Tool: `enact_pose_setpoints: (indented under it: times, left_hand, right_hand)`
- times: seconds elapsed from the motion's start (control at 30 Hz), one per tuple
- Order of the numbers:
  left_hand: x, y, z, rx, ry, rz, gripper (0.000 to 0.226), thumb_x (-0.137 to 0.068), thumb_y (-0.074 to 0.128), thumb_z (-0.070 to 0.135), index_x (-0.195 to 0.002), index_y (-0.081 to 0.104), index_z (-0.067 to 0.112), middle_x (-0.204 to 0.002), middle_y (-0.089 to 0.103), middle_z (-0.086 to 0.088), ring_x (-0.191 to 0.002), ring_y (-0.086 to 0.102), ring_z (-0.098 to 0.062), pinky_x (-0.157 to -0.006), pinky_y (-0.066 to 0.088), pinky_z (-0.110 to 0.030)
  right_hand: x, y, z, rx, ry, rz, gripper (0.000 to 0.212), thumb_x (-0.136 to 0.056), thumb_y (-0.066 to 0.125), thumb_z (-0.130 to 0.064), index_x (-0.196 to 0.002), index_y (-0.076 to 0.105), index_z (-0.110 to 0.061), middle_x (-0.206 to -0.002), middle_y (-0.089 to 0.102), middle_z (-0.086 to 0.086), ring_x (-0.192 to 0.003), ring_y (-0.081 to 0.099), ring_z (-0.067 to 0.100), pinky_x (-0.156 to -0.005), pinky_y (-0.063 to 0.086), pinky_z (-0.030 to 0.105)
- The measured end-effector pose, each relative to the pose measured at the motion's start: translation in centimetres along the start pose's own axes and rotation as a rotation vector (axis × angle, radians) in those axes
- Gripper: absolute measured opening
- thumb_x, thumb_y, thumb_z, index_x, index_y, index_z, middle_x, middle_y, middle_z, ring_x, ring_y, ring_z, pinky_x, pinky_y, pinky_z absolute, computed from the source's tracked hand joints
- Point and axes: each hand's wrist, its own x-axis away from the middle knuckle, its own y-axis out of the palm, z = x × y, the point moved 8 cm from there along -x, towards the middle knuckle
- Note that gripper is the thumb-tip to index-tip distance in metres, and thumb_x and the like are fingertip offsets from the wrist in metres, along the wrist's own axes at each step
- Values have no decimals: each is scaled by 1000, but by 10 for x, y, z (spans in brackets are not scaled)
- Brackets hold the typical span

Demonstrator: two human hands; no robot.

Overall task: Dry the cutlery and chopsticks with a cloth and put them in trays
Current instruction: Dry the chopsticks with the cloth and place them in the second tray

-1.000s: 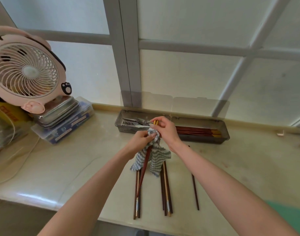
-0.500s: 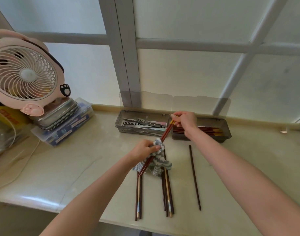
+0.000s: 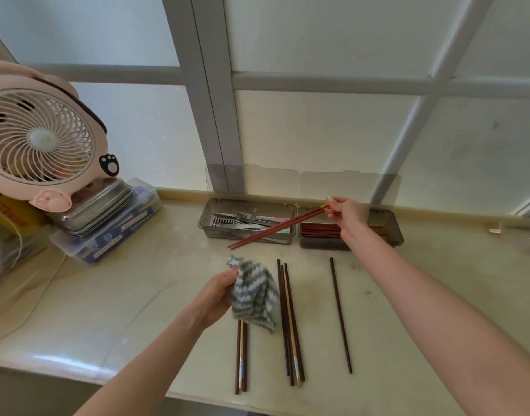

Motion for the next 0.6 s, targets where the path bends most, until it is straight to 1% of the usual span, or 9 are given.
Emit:
enact_pose_setpoints:
  times: [0.07,0.17,0.23,0.3,0.37,0.4,0.47,0.53,0.6]
  left_hand:
    - [-9,25,3,101,69,-16,35,-100,33,23,-116,55,2,-109,65,-17,-97,64,-29,-84,52,-40]
    - [-20,57,20,253,129,45,30,-101,32,22,-110,55,4,-105,63,-15,-92,61,-26,-83,49,-39]
    - [-24,66,35,317,165,91,25,-100,34,19,-108,54,6,-100,64,-13,-89,61,-23,-78,48,-36]
    - [-27,63,45,310,209,144,19,-99,38,14,-103,56,8,-97,64,-10,-87,61,-20,-73,48,-31]
    - [-30,56,46,248,231,237,14,-97,44,10,-101,57,7,-97,64,-10,-89,60,-22,-76,49,-31]
    - [-32,51,45,216,239,290,12,-95,47,9,-100,58,6,-96,64,-10,-90,60,-24,-77,49,-32]
    - [-33,43,45,176,247,377,8,-92,53,8,-94,60,6,-91,65,-10,-87,62,-24,-72,50,-30]
    - [-33,36,45,163,245,421,5,-89,59,9,-91,62,6,-88,67,-11,-84,64,-25,-67,50,-30]
    - [-32,32,44,144,225,433,12,-86,64,12,-94,63,3,-90,68,-12,-83,65,-25,-66,50,-30]
  right_hand:
    - [17,16,23,-86,87,-51,12,-84,66,0,-95,64,-3,-81,65,6,-66,63,13,-55,53,18]
    - [52,46,64,-147,203,-140,9,-82,65,3,-90,63,-2,-79,66,8,-67,64,16,-58,55,21]
    - [67,54,85,-146,247,-144,10,-83,64,5,-92,65,1,-78,67,9,-62,64,15,-57,55,21]
    - [72,53,97,-143,252,-112,10,-84,64,5,-92,66,1,-77,68,9,-58,64,13,-56,54,21]
    - [74,51,101,-115,237,-116,9,-84,63,5,-92,66,0,-77,69,9,-56,64,12,-56,55,21]
    - [75,51,101,-95,232,-142,9,-85,63,5,-92,65,0,-76,68,9,-55,64,13,-57,55,21]
    - [78,53,102,-28,221,-235,6,-86,62,4,-91,63,0,-76,68,10,-55,63,15,-57,56,22]
    - [83,56,100,96,179,-342,4,-86,64,0,-87,61,-2,-78,67,11,-58,63,16,-56,54,23]
    - [86,58,99,196,140,-422,7,-86,66,-5,-86,59,-4,-79,66,12,-57,62,16,-53,53,23]
